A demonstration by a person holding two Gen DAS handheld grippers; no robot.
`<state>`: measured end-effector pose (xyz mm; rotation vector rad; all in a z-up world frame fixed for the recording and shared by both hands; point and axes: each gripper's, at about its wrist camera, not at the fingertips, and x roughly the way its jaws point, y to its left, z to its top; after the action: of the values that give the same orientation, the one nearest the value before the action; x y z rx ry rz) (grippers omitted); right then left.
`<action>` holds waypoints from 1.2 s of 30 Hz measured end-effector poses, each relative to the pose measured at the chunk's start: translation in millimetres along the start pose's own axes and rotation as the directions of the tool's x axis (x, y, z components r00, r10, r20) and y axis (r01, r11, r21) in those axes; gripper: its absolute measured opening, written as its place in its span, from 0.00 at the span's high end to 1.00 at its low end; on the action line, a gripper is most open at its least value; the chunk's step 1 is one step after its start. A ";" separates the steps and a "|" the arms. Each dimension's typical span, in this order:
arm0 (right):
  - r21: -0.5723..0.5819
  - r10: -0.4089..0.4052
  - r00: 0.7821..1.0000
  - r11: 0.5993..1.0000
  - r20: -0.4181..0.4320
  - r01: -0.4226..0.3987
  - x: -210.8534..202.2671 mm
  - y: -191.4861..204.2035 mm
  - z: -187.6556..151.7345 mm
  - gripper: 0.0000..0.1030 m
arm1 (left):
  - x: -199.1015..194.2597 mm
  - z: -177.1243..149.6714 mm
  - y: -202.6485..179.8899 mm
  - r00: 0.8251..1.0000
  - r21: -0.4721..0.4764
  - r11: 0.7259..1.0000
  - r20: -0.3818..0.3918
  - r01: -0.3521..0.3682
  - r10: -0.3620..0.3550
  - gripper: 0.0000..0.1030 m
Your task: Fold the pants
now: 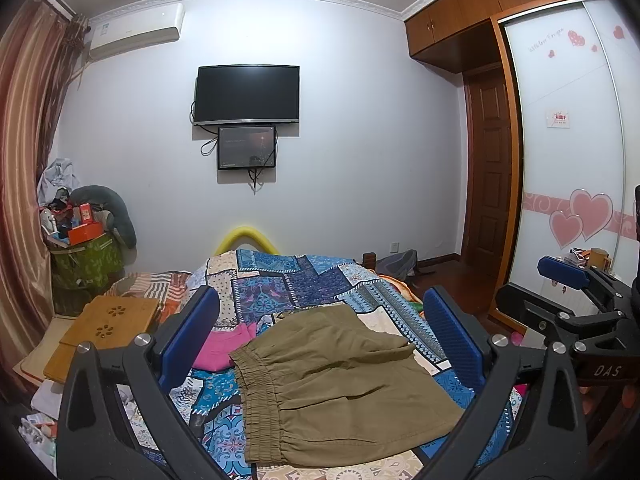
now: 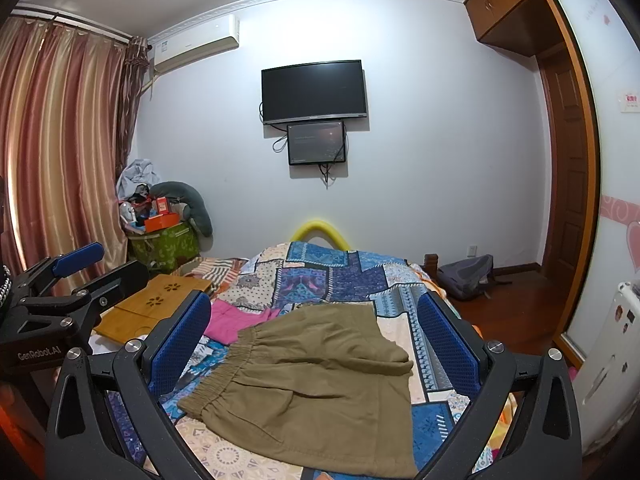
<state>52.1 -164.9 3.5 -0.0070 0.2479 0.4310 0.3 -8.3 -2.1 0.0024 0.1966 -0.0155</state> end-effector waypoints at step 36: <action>-0.001 -0.032 0.999 0.999 -0.021 0.032 14.8 -13.1 -7.8 0.00 | 38.1 -5.7 9.7 0.996 -0.021 1.000 -0.086 -0.016 0.014 0.00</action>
<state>68.6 -171.2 -8.2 -0.0159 0.2683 0.3993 36.8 0.9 -15.2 -0.0167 0.2825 0.0014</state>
